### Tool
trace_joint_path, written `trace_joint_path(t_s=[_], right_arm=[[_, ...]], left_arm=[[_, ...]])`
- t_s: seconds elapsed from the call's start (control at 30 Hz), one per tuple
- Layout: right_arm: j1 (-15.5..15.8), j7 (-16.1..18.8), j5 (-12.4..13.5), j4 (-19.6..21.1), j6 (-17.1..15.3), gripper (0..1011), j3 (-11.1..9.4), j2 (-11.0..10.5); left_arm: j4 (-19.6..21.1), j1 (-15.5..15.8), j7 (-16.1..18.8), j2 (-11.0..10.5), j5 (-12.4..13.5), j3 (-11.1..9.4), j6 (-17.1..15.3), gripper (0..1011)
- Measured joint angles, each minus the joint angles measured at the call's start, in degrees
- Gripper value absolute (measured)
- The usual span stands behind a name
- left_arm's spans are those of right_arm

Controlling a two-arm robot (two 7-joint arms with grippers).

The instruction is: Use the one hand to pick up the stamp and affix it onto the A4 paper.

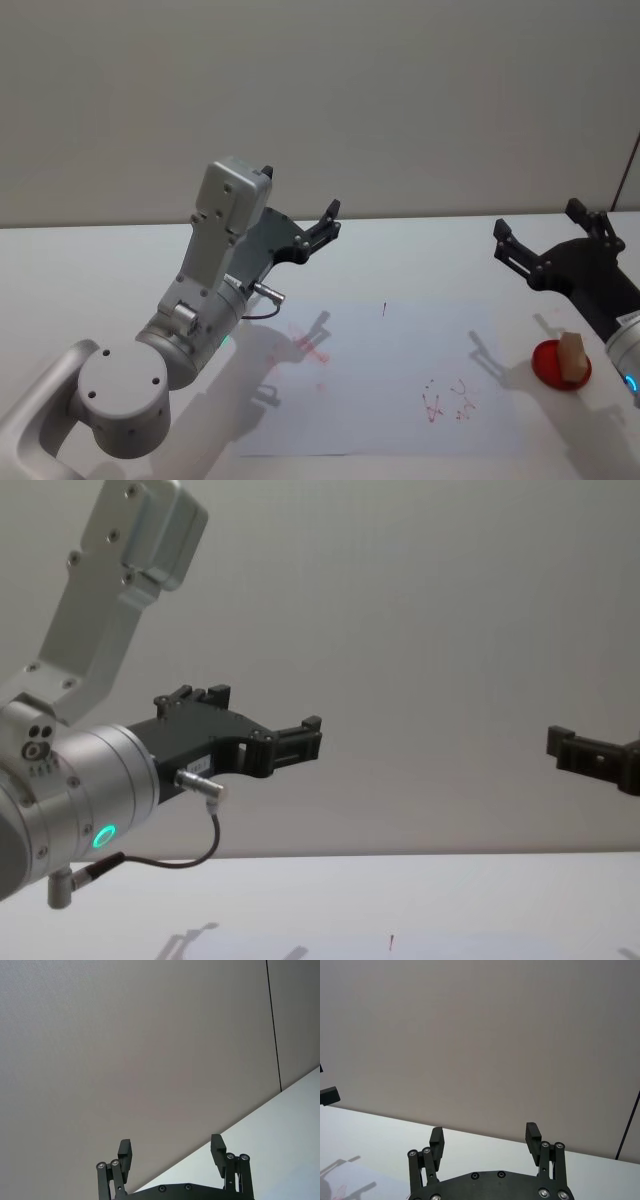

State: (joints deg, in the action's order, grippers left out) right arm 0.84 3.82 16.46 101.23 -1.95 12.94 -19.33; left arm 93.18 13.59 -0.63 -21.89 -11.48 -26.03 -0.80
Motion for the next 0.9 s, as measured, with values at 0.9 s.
trace_joint_path(t_s=[0.9], right_arm=[[0.0, 0.0, 0.0, 0.0, 0.0, 1001, 0.0, 0.0]], left_arm=[[0.0, 0.0, 0.0, 0.0, 0.0, 0.0, 0.0, 1001]])
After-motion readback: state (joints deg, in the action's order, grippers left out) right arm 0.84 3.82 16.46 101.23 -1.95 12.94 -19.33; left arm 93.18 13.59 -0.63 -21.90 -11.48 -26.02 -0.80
